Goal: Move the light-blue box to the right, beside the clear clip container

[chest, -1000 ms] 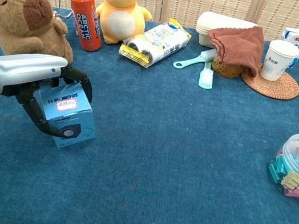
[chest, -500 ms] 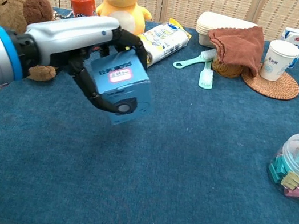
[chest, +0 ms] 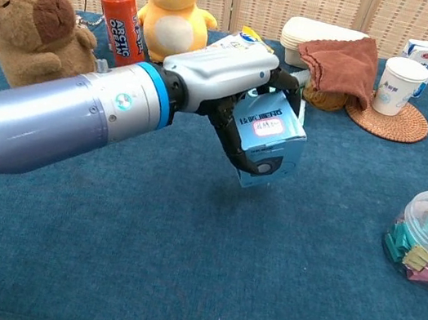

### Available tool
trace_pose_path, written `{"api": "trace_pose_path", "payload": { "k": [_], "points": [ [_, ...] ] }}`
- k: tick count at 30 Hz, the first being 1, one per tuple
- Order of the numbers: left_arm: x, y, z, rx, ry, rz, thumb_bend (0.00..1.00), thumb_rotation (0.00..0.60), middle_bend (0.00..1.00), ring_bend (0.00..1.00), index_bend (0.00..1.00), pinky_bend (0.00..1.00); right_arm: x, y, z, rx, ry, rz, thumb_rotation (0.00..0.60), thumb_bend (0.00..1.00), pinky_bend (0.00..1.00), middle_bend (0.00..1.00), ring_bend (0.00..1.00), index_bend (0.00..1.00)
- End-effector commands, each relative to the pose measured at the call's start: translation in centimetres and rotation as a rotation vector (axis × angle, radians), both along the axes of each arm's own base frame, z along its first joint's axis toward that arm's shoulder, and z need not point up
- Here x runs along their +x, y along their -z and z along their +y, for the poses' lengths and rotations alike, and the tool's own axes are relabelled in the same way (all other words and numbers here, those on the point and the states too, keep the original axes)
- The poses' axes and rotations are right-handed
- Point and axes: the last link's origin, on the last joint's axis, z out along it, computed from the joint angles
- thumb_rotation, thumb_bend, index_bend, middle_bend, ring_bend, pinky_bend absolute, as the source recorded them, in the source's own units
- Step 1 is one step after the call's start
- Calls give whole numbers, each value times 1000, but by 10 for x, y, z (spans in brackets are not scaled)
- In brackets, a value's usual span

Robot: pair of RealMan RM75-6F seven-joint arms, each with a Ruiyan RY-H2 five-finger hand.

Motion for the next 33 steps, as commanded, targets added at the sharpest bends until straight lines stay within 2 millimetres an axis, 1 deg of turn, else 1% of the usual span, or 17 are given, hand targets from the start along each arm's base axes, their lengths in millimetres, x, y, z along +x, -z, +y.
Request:
{"api": "trace_pose_path", "payload": {
  "k": [1,2,3,5,6,10,13,16,18,21,22,23,25,26,29,30,33],
  "points": [
    [1,13,3,-9,-16,30,54,600,143,166,336,481,-1,-1,-1,-1,6,-3,600,0,0,0,0,0],
    [0,15,3,-15,-21,37,28,600,48,71,205,389,-1,-1,-1,-1,7,-5,600,0,0,0,0,0],
    [-3,19,2,-31,-27,53,9,600,1,12,90,305,-1,-2,-1,0,7,-5,600,0,0,0,0,0],
    [-6,21,1,-57,-29,79,0,600,0,0,0,215,-1,-2,-1,1,7,-5,600,0,0,0,0,0],
    [-6,19,1,-69,-32,77,0,600,0,0,0,190,-1,-2,-1,2,7,-5,600,0,0,0,0,0],
    [-3,0,-3,-64,-18,24,0,600,0,0,0,166,-1,-1,-1,3,7,-4,600,0,0,0,0,0],
    [-5,-25,-6,-36,7,-21,0,600,0,0,0,131,-1,0,-1,7,6,-3,600,0,0,0,0,0],
    [-16,-57,-7,23,25,-46,0,600,0,0,0,75,0,1,-1,20,2,0,600,0,0,0,0,0],
    [-28,-80,-6,72,19,-49,0,600,0,0,0,45,1,3,-1,35,-9,5,600,0,0,0,0,0],
    [-57,-119,-6,156,-14,-5,0,600,0,0,0,24,3,7,-3,57,-29,31,600,0,0,0,0,0],
    [-71,-134,-8,198,-29,26,0,600,0,0,0,17,6,9,-5,61,-44,41,600,0,0,0,0,0],
    [-78,-141,-9,216,-34,46,0,600,0,0,0,7,7,11,-6,63,-52,45,600,0,0,0,0,0],
    [-104,-165,-14,282,-63,117,0,600,0,0,0,0,13,13,-11,79,-78,66,600,0,0,0,0,0],
    [-110,-171,-16,295,-74,126,0,600,0,0,0,0,15,14,-13,87,-86,68,600,0,0,0,0,0],
    [-142,-200,-28,380,-165,132,0,600,0,0,0,0,31,15,-21,147,-139,49,600,0,0,0,0,0],
    [-163,-217,-37,435,-244,130,0,600,0,0,0,0,48,20,-29,219,-198,19,600,0,0,0,0,0],
    [-182,-231,-55,464,-309,124,0,600,0,0,0,0,63,20,-39,322,-228,-8,600,0,0,0,0,0]
  ]
}}
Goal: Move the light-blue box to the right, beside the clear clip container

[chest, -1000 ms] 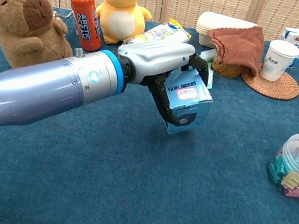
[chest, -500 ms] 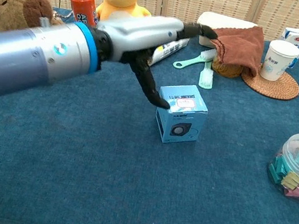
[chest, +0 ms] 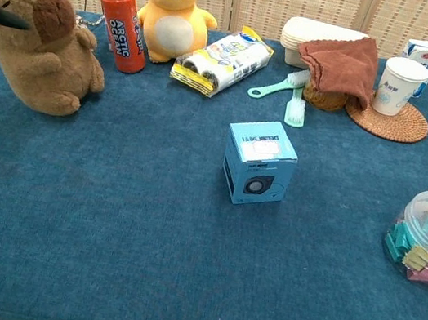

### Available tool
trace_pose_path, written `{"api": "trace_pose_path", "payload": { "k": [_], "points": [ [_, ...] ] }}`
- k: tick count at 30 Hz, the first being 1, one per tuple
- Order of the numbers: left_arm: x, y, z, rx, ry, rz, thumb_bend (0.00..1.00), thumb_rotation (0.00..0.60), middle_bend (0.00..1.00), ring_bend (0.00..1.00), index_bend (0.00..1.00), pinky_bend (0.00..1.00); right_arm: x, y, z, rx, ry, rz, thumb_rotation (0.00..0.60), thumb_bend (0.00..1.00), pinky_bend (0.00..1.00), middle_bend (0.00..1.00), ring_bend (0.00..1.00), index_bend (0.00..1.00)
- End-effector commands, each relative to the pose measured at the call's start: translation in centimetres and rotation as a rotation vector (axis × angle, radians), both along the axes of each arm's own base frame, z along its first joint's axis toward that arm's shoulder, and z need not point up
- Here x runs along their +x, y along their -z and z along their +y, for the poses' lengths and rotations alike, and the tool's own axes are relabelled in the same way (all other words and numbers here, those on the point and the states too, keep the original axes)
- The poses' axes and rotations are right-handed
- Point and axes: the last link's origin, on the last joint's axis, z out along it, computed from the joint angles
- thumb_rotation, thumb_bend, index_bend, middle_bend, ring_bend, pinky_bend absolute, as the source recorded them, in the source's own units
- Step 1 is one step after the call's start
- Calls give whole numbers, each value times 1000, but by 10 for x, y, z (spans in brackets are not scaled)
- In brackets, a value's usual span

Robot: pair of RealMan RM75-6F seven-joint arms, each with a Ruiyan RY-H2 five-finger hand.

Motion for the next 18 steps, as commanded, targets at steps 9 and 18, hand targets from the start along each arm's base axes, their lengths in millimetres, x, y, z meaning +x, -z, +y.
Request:
{"api": "trace_pose_path", "payload": {
  "k": [9,18],
  "points": [
    [-85,-67,-71,154,-316,-45,0,600,0,0,0,0,77,39,-31,332,-213,24,600,0,0,0,0,0],
    [-104,-78,-82,171,-355,-93,0,600,0,0,0,0,140,93,-68,404,-349,42,600,0,0,0,0,0]
  ]
}}
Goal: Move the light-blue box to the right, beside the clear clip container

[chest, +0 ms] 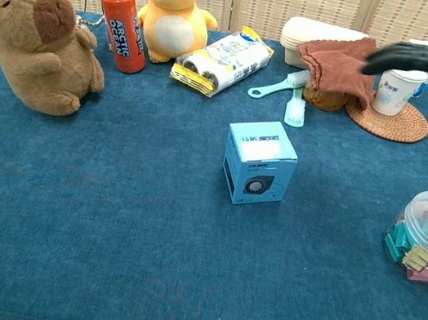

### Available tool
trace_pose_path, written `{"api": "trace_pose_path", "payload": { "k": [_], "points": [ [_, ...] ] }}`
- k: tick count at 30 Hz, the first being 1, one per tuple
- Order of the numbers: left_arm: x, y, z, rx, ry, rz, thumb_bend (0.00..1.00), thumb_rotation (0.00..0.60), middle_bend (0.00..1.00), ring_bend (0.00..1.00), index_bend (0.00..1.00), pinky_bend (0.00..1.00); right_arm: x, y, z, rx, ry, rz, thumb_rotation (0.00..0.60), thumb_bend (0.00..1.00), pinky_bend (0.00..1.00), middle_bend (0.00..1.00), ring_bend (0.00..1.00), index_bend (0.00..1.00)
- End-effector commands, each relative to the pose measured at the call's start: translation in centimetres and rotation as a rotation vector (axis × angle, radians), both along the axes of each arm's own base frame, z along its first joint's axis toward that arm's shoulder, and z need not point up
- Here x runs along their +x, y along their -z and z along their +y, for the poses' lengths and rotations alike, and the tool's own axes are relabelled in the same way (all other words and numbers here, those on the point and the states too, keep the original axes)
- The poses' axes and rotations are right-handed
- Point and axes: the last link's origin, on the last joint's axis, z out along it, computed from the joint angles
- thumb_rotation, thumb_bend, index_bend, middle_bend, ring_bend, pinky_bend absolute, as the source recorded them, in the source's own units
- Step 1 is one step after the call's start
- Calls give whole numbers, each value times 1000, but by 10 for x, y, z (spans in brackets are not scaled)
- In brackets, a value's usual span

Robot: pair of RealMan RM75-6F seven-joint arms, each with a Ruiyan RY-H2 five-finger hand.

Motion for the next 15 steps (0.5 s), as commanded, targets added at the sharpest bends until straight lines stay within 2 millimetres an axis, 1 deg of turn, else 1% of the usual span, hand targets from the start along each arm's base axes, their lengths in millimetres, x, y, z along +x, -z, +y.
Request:
{"api": "trace_pose_path", "payload": {
  "k": [1,7,15],
  "points": [
    [-5,-1,-4,8,6,-7,0,600,0,0,0,0,31,30,-20,28,-54,4,600,0,0,0,0,0],
    [-11,3,-1,2,30,-13,0,600,0,0,0,0,54,76,-51,48,-77,77,600,0,0,0,0,0],
    [-15,3,1,-8,16,-27,0,600,0,0,0,0,76,111,-69,55,-62,132,600,0,0,0,0,0]
  ]
}}
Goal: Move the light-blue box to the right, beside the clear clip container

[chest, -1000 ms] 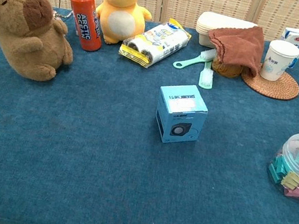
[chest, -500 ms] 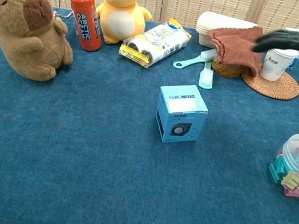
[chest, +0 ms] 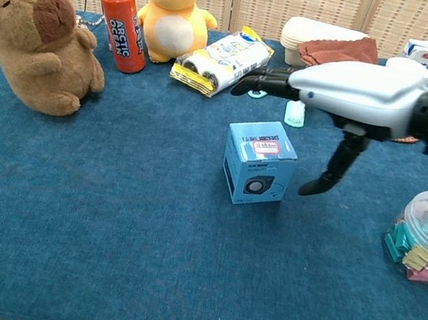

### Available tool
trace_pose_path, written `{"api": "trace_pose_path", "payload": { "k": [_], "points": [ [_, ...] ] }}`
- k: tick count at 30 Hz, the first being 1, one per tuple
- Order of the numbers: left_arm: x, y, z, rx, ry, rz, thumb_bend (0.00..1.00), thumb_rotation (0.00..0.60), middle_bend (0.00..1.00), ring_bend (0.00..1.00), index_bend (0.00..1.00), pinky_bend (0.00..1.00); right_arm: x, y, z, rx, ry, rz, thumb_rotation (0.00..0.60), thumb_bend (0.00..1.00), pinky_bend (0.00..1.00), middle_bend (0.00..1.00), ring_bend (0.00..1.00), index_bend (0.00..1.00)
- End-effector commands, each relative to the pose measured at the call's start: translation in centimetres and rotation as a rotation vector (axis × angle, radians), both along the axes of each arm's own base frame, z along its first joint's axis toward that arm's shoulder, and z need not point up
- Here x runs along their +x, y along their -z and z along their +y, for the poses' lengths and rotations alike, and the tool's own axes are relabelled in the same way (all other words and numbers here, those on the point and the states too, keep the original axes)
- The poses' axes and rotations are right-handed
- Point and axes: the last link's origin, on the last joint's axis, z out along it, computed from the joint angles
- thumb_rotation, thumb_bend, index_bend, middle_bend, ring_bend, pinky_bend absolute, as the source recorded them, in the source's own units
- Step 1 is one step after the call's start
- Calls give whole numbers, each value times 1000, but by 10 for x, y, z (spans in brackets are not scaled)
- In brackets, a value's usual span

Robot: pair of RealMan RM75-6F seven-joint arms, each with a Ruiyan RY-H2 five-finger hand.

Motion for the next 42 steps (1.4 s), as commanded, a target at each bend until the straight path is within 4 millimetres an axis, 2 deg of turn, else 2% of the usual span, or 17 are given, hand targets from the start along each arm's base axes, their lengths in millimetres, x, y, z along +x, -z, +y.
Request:
{"api": "trace_pose_path", "payload": {
  "k": [1,4,7,9,12,14,20,23,27,33,35,38,42],
  "points": [
    [-1,1,1,-4,-3,-1,0,600,0,0,0,0,15,22,-14,-10,-13,50,600,0,0,0,0,0],
    [-2,0,2,-4,-11,-4,0,600,0,0,0,0,19,31,-22,-32,-14,90,600,0,12,0,0,0],
    [-3,0,2,-7,-13,-9,0,600,0,0,0,0,18,37,-25,-59,-17,127,600,32,140,18,15,45],
    [-4,0,2,-12,-15,-10,0,600,0,0,0,0,18,40,-27,-68,-5,132,600,163,244,81,80,111],
    [-5,0,3,-18,-16,-6,0,600,0,0,0,0,14,45,-30,-75,19,139,600,358,316,190,198,203],
    [-5,1,3,-19,-16,-7,0,600,0,0,0,0,12,47,-31,-73,36,142,600,439,367,272,278,277],
    [-5,2,2,-20,-16,-6,0,600,0,0,0,0,10,45,-31,-53,65,109,600,638,432,415,417,408],
    [-5,2,2,-17,-14,-2,0,600,0,0,0,0,11,40,-31,-70,48,88,600,653,433,427,430,411],
    [-5,4,1,-21,-17,-1,0,600,0,0,0,0,16,21,-31,-101,18,58,600,670,434,429,432,402],
    [-2,11,2,-38,-12,22,0,600,0,0,0,0,16,-38,-45,-233,2,50,600,741,433,436,436,406],
    [-1,12,1,-41,-10,29,0,600,0,0,0,0,11,-54,-51,-270,20,61,600,756,433,436,436,407],
    [1,15,-1,-45,-4,37,0,600,0,0,0,0,-7,-75,-64,-319,72,97,600,760,433,437,436,408],
    [1,17,-2,-45,-2,48,0,600,0,0,0,0,-36,-87,-73,-341,144,143,600,762,433,438,436,409]
  ]
}}
